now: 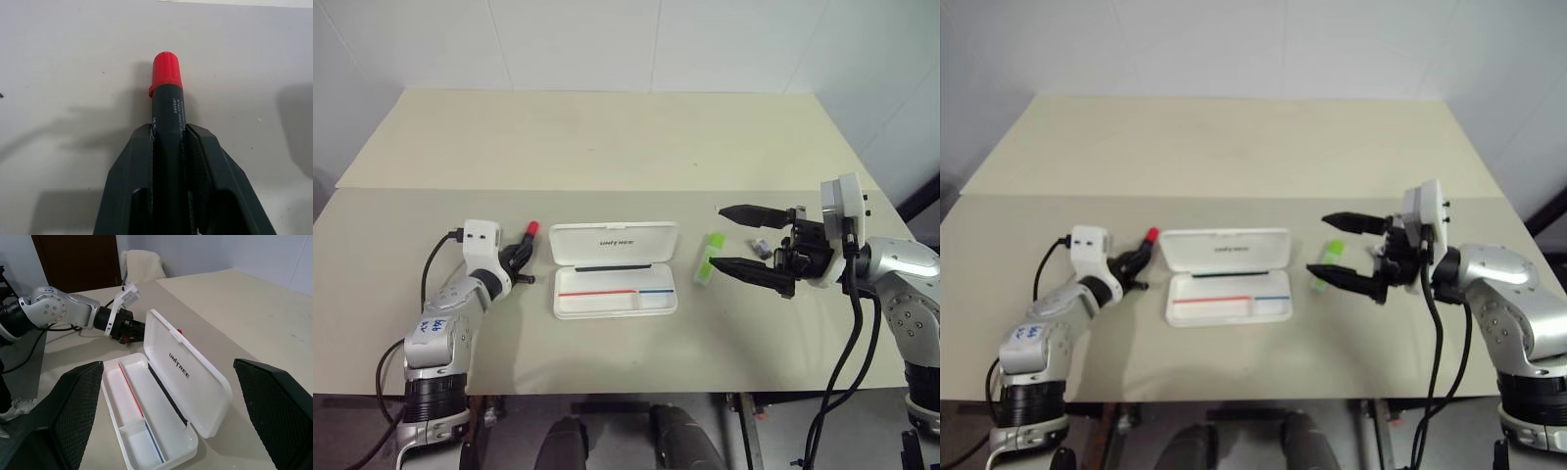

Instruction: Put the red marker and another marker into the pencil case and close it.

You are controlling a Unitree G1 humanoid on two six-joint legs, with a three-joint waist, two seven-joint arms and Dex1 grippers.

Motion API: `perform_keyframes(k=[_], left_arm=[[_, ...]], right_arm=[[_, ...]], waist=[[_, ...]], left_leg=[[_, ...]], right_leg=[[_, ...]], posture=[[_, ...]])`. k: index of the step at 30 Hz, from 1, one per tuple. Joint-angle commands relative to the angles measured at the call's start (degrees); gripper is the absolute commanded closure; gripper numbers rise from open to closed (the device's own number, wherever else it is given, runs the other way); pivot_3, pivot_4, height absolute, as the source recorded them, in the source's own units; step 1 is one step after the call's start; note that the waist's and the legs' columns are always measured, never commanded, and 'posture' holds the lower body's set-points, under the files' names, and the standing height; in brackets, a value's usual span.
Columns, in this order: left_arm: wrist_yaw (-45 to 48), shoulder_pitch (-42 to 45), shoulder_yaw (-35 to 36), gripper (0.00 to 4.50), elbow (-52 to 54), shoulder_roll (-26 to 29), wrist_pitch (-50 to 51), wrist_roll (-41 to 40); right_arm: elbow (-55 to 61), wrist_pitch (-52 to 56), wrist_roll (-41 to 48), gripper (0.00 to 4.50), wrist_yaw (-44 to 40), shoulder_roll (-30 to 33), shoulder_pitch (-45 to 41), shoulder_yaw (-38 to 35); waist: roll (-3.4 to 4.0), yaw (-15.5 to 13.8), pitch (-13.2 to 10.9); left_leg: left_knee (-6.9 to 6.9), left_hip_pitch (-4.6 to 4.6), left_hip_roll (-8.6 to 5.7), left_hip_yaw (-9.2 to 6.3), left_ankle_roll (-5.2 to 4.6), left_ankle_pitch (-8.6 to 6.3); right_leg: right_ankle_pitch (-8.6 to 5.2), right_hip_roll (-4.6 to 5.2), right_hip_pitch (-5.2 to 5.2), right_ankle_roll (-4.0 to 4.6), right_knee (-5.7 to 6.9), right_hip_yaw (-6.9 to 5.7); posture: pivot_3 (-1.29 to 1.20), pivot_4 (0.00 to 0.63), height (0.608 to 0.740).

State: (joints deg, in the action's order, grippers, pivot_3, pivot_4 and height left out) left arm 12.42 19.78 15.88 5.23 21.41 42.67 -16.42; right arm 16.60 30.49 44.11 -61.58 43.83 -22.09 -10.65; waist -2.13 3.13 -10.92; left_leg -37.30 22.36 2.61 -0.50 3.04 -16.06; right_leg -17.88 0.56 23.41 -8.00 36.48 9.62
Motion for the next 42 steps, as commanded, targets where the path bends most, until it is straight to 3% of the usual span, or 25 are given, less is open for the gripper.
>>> perform_keyframes(k=[1,10,16,20,26,33,42], left_arm=[[-0.4,1.3,2.3,3.91,1.1,2.2,-0.1,-0.3],[6.6,7.3,4.6,3.91,-1.8,14.4,-5.0,-0.2],[18.2,13.9,2.2,3.91,-3.6,23.1,-11.2,-1.4],[28.3,16.7,-0.8,3.91,-2.4,26.0,-14.6,-3.6],[41.3,20.8,-6.4,3.91,0.4,27.0,-17.3,-7.2],[50.3,27.0,-12.5,3.91,-1.3,25.3,-20.8,-7.3],[58.3,28.3,-22.1,3.91,-2.3,22.3,-25.4,-3.6]], right_arm=[[1.8,-0.4,0.7,0.00,0.4,0.9,-0.7,-2.2],[1.7,0.1,2.0,0.00,-0.2,1.1,-0.9,-2.8],[1.9,1.1,4.6,0.00,-0.3,0.8,-0.5,-3.9],[2.5,0.9,6.6,0.00,-2.2,1.1,0.9,-4.7],[1.9,-0.8,6.9,0.00,-7.7,2.4,1.5,-5.9],[-1.3,-3.9,3.3,0.00,-17.5,6.9,0.0,-3.4],[-2.3,-5.7,0.5,0.00,-15.7,4.5,-1.4,-1.3]], waist=[[0.00,0.1,0.0],[-0.05,0.1,0.0],[-0.05,0.0,0.0],[-0.05,0.0,0.0],[-0.05,0.0,0.0],[-0.03,0.1,-0.1],[-0.01,0.0,-0.1]], left_leg=[[0.02,0.00,0.00,0.00,0.00,0.00],[0.06,0.02,0.02,0.02,0.01,0.00],[0.15,0.05,0.02,0.03,0.02,0.00],[0.22,0.09,0.03,0.04,0.04,-0.01],[0.20,0.14,0.05,0.06,0.05,-0.03],[0.16,0.12,0.05,0.09,0.04,-0.04],[0.11,0.10,0.06,0.11,0.04,-0.04]], right_leg=[[0.00,0.00,0.00,0.00,-0.01,0.00],[0.00,0.00,0.05,0.01,-0.04,0.00],[-0.01,0.01,0.07,0.03,-0.17,-0.02],[-0.01,0.02,0.06,0.03,-0.31,-0.04],[-0.02,0.01,0.07,0.03,-0.37,-0.04],[-0.01,-0.02,0.06,0.02,-0.36,-0.03],[-0.02,-0.03,0.07,0.02,-0.31,-0.01]], posture=[[0.00,0.150,0.740],[0.00,0.150,0.740],[0.00,0.150,0.740],[0.00,0.150,0.740],[0.00,0.150,0.740],[0.00,0.150,0.740],[0.00,0.150,0.740]])
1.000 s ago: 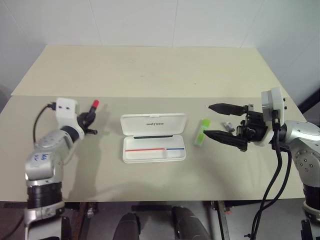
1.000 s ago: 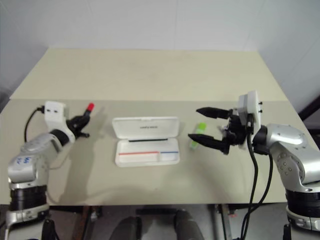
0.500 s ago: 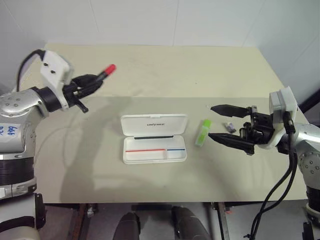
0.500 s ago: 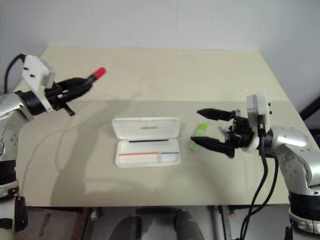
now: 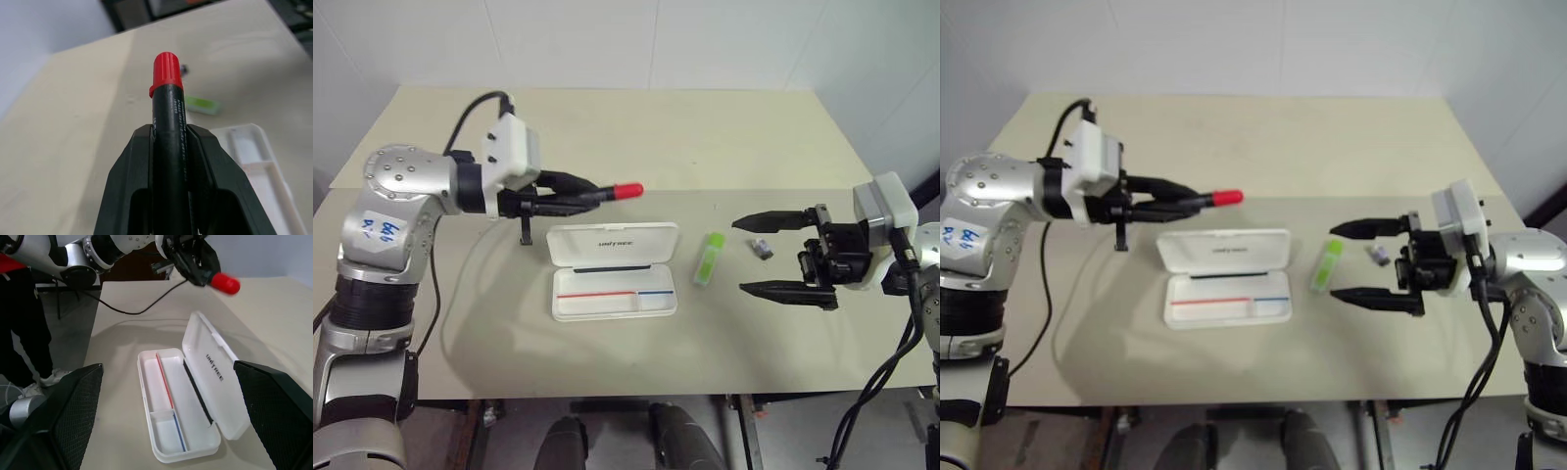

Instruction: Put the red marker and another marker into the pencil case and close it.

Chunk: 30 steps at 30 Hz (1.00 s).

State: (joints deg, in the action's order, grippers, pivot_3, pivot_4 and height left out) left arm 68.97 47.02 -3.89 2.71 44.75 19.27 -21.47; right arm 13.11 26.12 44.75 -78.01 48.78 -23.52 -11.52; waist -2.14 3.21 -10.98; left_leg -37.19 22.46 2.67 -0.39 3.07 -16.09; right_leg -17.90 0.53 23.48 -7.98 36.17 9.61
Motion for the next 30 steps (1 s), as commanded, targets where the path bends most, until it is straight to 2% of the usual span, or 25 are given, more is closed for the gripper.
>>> perform_keyframes(k=[1,12,30], left_arm=[[2.0,0.9,-3.0,3.91,0.4,-1.4,-2.3,1.9],[-7.4,-6.3,-12.1,3.91,7.9,-6.5,-1.8,14.0],[-15.7,-11.8,-14.9,3.91,12.8,-7.0,1.3,25.0]], right_arm=[[1.3,-1.3,-0.3,0.00,1.0,-0.6,0.2,-0.4],[4.8,-0.5,0.0,0.00,5.0,-0.2,3.9,-2.6],[5.2,-0.2,0.0,0.00,7.1,0.1,4.3,-2.4]], waist=[[0.01,-0.1,0.0],[0.00,-0.1,0.0],[0.01,-0.1,0.0]], left_leg=[[-0.02,0.01,0.00,0.01,0.00,0.00],[-0.11,0.03,0.00,-0.03,-0.01,-0.01],[-0.28,-0.04,-0.01,-0.02,-0.02,0.00]], right_leg=[[0.00,0.00,0.00,0.00,0.00,0.01],[0.00,0.00,0.01,0.00,0.12,0.03],[0.00,-0.03,-0.03,0.00,0.34,0.07]], posture=[[0.00,0.150,0.740],[0.00,0.150,0.740],[0.00,0.150,0.740]])
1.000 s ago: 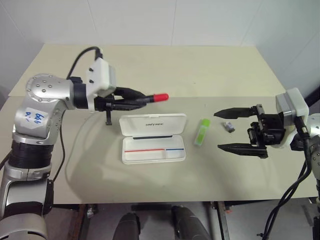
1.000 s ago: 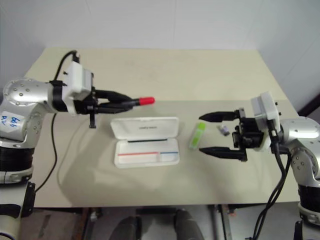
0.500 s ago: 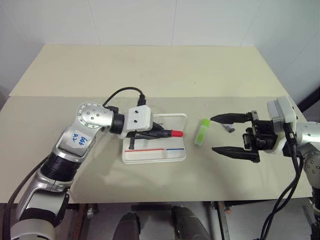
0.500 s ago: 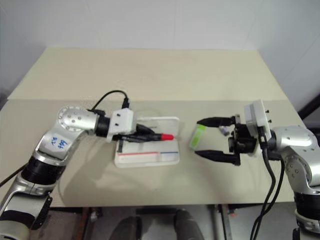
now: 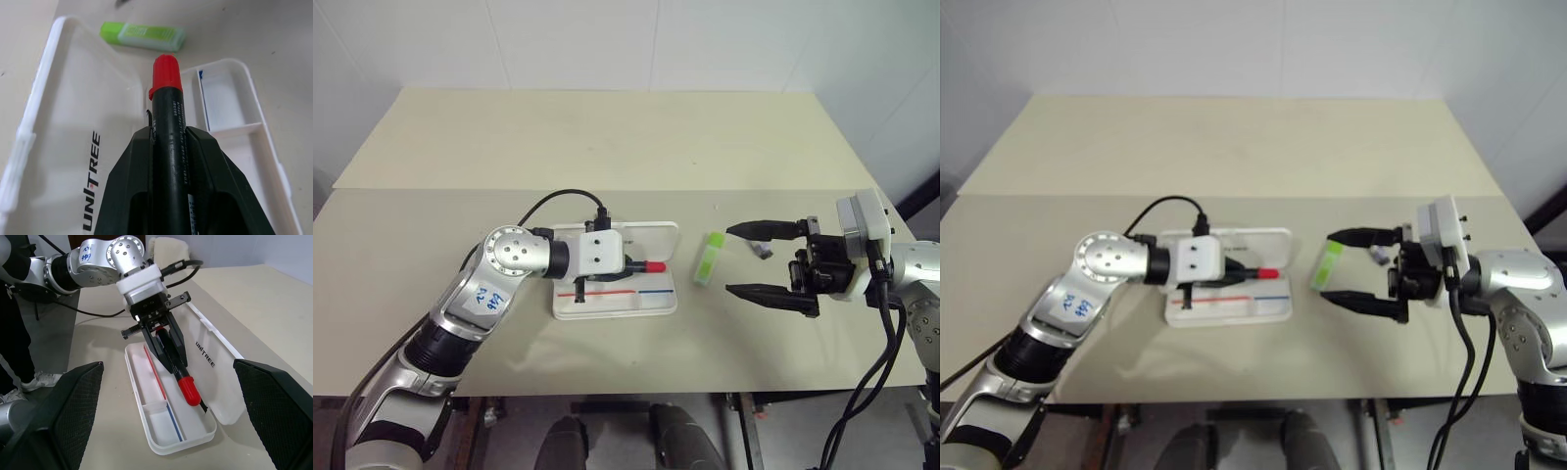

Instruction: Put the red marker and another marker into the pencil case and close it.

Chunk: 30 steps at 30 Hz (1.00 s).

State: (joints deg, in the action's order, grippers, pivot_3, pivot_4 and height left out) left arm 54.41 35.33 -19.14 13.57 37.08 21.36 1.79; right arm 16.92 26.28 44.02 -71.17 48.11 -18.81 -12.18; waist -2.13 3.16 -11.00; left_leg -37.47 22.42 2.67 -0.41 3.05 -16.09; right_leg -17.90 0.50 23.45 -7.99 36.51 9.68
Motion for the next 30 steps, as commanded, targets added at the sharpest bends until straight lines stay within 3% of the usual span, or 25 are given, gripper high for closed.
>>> perform_keyframes(k=[1,12,21,25,30], left_arm=[[-1.1,-0.2,0.4,3.91,1.8,0.6,-0.9,2.1],[-1.5,-0.5,0.9,0.11,2.6,-0.6,-0.5,2.7],[0.3,-0.8,2.8,0.05,11.1,-2.7,8.7,-4.6],[3.2,-1.9,10.1,0.05,16.0,-5.2,13.8,-18.7],[7.0,-5.4,18.2,0.05,15.9,-3.7,8.9,-27.0]], right_arm=[[1.3,-0.4,0.6,0.00,0.2,0.8,-0.5,-1.6],[1.1,-0.4,0.4,0.00,0.4,0.8,-1.0,-1.6],[0.5,-0.4,-0.2,0.00,0.6,1.1,-1.1,-1.4],[0.4,1.1,-1.1,0.00,3.5,0.8,0.7,-1.5],[1.8,3.2,-2.3,0.00,9.5,-0.6,4.0,-1.0]], waist=[[0.00,0.0,0.0],[0.00,0.0,0.0],[0.00,-0.1,0.0],[0.00,0.0,0.0],[0.00,0.2,0.0]], left_leg=[[0.00,0.00,0.00,0.00,0.00,0.00],[-0.01,0.00,0.00,0.00,0.00,0.00],[-0.01,0.00,0.00,0.00,0.00,0.00],[-0.03,0.00,0.00,-0.01,0.00,0.00],[-0.07,-0.03,0.01,-0.02,0.00,0.00]], right_leg=[[0.00,0.00,0.00,0.00,0.00,0.00],[0.00,0.00,-0.01,0.00,0.01,0.00],[0.00,0.00,-0.01,0.00,0.02,0.00],[0.00,0.00,-0.01,0.00,0.08,0.00],[0.00,-0.01,-0.02,0.00,0.12,-0.01]], posture=[[0.00,0.150,0.740],[0.00,0.150,0.740],[0.00,0.150,0.740],[0.00,0.150,0.740],[0.00,0.150,0.740]])
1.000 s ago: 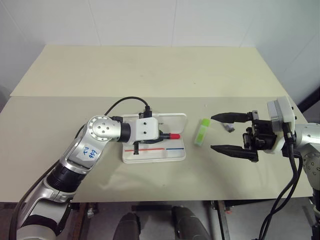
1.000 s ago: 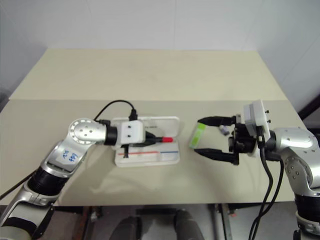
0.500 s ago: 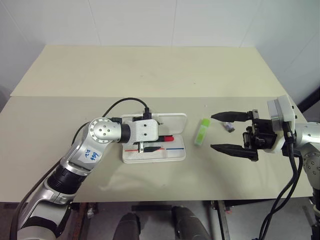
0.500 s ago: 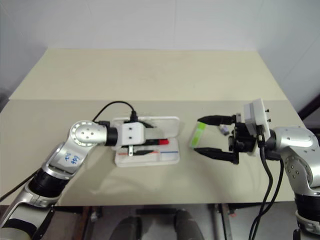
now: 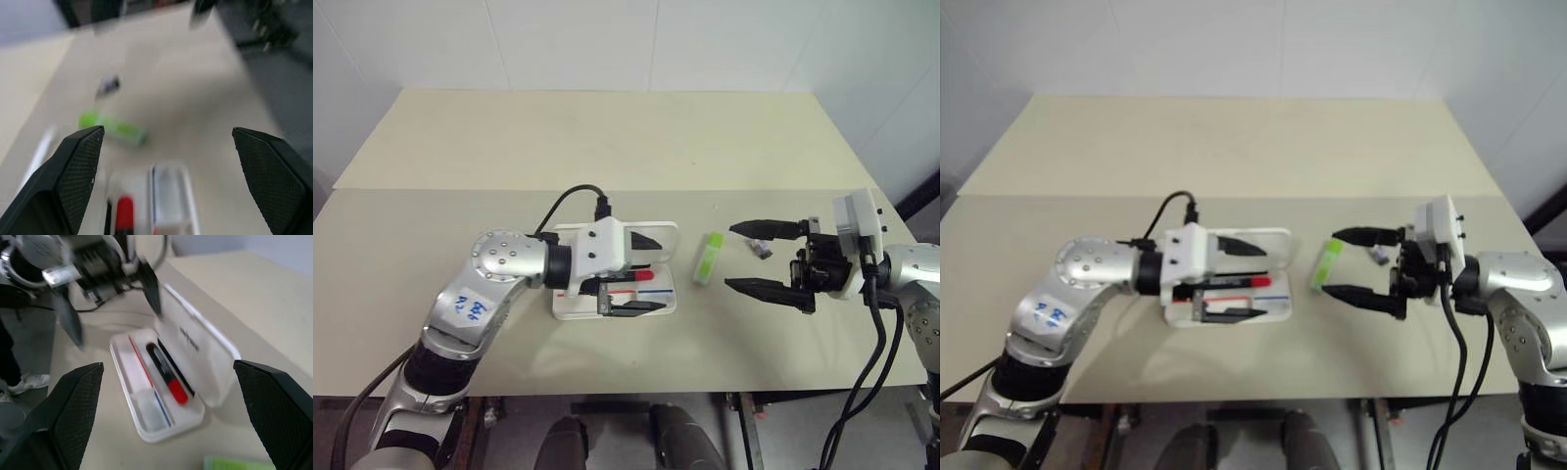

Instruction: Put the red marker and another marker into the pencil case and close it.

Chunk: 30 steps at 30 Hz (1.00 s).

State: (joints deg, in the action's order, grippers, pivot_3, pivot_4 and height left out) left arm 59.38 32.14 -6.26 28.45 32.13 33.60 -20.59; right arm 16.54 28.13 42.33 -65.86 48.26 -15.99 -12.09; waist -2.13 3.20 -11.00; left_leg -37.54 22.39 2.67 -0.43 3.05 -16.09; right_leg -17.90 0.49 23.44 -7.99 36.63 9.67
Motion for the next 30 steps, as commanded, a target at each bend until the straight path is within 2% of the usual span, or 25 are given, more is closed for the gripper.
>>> perform_keyframes(k=[1,6,10,14,20,25,30], left_arm=[[2.8,-4.0,7.9,0.05,0.5,1.9,-4.6,-6.2],[7.8,-9.7,17.2,0.05,-2.9,3.8,-10.6,-13.4],[10.0,-10.6,22.7,0.05,-9.0,4.2,-15.6,-16.5],[16.1,-11.5,27.6,0.05,-13.5,5.6,-15.1,-24.9],[21.6,-12.1,30.3,0.05,-19.1,7.5,-15.5,-28.9],[22.5,-12.1,30.6,0.05,-19.6,8.3,-14.2,-31.5],[23.0,-11.9,30.2,0.05,-19.8,9.1,-13.2,-32.3]], right_arm=[[2.7,2.8,-2.3,0.00,8.1,-1.6,2.0,0.1],[5.0,5.4,-7.0,0.00,18.4,-6.1,4.8,3.9],[4.6,7.1,-11.1,0.00,26.3,-10.2,2.8,6.7],[3.2,9.5,-15.8,0.00,34.1,-15.2,-0.6,10.0],[0.6,12.9,-21.2,0.00,43.1,-20.0,-3.3,11.0],[-0.6,14.3,-24.6,0.00,48.6,-23.0,-3.6,10.8],[-0.6,16.1,-25.0,0.00,51.4,-26.0,-3.5,9.7]], waist=[[0.00,0.2,0.0],[-0.01,0.3,0.0],[-0.01,0.3,0.0],[-0.01,0.8,0.0],[-0.01,1.2,0.0],[-0.01,1.6,0.0],[-0.01,1.8,0.0]], left_leg=[[0.01,-0.04,0.00,0.01,0.00,0.00],[-0.04,-0.07,0.01,0.01,0.01,0.00],[-0.16,-0.05,-0.01,0.03,0.01,0.01],[-0.18,-0.05,0.00,0.04,0.01,0.00],[0.00,-0.02,0.00,-0.01,0.01,0.00],[0.22,-0.01,0.01,-0.02,0.01,0.00],[0.36,-0.01,0.02,-0.02,0.01,0.00]], right_leg=[[0.00,0.00,-0.03,0.00,0.01,0.01],[-0.03,-0.01,-0.03,0.05,0.08,0.01],[-0.02,0.00,-0.04,0.05,0.09,0.01],[-0.01,-0.01,-0.03,0.06,0.12,0.02],[-0.05,0.00,0.03,0.12,0.08,-0.03],[-0.06,0.01,0.08,0.15,-0.06,-0.05],[-0.08,0.01,0.16,0.18,-0.07,-0.05]], posture=[[0.00,0.150,0.740],[0.00,0.150,0.740],[0.00,0.150,0.740],[0.00,0.150,0.740],[0.00,0.150,0.740],[0.00,0.150,0.740],[0.00,0.150,0.740]])
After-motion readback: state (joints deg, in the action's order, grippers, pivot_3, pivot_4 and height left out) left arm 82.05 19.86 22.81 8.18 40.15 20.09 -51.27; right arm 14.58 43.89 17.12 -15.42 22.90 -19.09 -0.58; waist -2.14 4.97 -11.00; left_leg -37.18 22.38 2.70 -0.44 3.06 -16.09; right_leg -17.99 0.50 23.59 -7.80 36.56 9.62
